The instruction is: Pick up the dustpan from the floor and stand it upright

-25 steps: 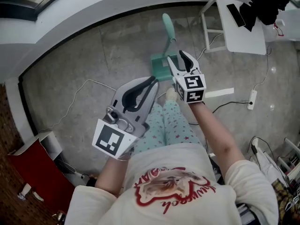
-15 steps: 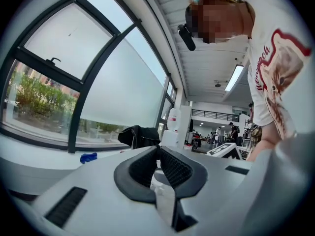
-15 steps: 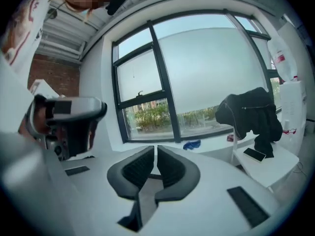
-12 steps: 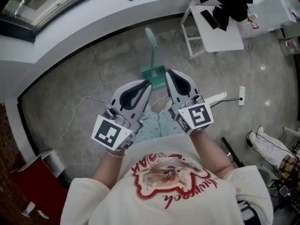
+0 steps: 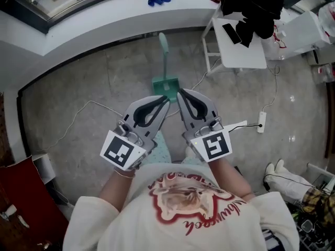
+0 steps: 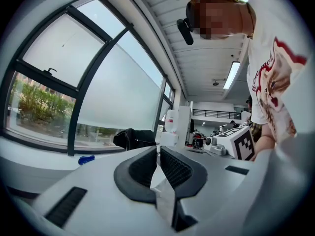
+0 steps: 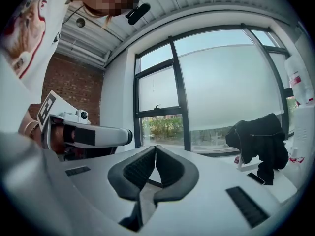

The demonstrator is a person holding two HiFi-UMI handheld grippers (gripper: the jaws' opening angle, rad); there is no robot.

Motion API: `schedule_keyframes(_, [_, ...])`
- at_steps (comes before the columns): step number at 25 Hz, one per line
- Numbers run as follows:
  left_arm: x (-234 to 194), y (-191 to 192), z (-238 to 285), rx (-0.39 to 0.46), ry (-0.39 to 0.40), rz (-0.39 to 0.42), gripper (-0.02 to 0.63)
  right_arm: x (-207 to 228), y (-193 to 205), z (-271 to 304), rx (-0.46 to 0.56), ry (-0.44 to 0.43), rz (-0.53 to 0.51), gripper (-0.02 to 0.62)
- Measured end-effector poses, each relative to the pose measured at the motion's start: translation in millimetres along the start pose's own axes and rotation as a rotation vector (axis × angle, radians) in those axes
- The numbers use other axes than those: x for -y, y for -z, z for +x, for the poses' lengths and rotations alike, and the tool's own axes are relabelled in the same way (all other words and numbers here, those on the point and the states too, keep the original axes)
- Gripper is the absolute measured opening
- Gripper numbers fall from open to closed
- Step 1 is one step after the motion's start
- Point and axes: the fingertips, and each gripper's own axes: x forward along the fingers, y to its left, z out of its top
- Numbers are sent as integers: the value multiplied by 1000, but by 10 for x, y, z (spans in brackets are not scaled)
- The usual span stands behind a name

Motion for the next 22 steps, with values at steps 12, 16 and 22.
schedule_keyframes(12, [1705, 71, -144, 71, -196, 33, 40, 36, -190, -1813, 10, -138, -22, 26])
schedule_keyframes(16, [2011, -22, -308, 55, -209, 48, 40, -46, -220, -2103, -12, -174, -27, 26])
schedule_keyframes(22, [2265, -146, -434, 76, -182, 43, 40, -192, -357, -2337, 6, -175, -16, 26])
